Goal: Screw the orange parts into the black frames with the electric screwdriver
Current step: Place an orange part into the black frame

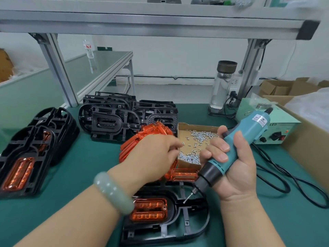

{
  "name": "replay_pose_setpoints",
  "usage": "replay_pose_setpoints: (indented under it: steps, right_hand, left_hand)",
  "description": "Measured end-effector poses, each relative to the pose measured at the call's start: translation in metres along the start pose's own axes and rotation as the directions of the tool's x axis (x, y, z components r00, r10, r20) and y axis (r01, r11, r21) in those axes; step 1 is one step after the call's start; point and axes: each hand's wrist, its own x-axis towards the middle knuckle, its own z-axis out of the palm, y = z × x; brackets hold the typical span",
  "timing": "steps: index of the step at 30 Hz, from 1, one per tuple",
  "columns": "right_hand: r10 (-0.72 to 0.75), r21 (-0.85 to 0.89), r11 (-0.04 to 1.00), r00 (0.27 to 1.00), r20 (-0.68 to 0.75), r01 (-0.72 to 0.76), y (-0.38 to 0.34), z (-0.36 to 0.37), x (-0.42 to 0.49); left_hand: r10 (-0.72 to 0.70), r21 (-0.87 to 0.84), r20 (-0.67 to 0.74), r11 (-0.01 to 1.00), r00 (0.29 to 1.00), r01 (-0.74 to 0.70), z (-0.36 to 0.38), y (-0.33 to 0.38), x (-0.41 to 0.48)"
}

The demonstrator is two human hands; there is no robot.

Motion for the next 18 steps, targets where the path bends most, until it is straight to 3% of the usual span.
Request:
replay_pose_setpoints:
  steps: [6,12,18]
  right_hand:
    - [0.006,0.028,1.0,1.0,-0.027,-0.005,0.0,-0.002,0.001]
    - [0.026,0.069,0.997,1.0,0.011,-0.026,0.0,-0.002,0.002]
    - [0.045,0.074,0.996,0.999,0.008,-0.046,0.001,-0.003,0.003]
  left_hand:
    - [0.104,0.176,0.168,0.975,0.98,-0.133,0.024,0.024,0.054]
    - [0.025,0.368,0.46,0.904,0.888,-0.216,0.038,0.039,0.07]
    - [0.065,0.364,0.463,0.895,0.884,-0.256,0.042,0.033,0.072]
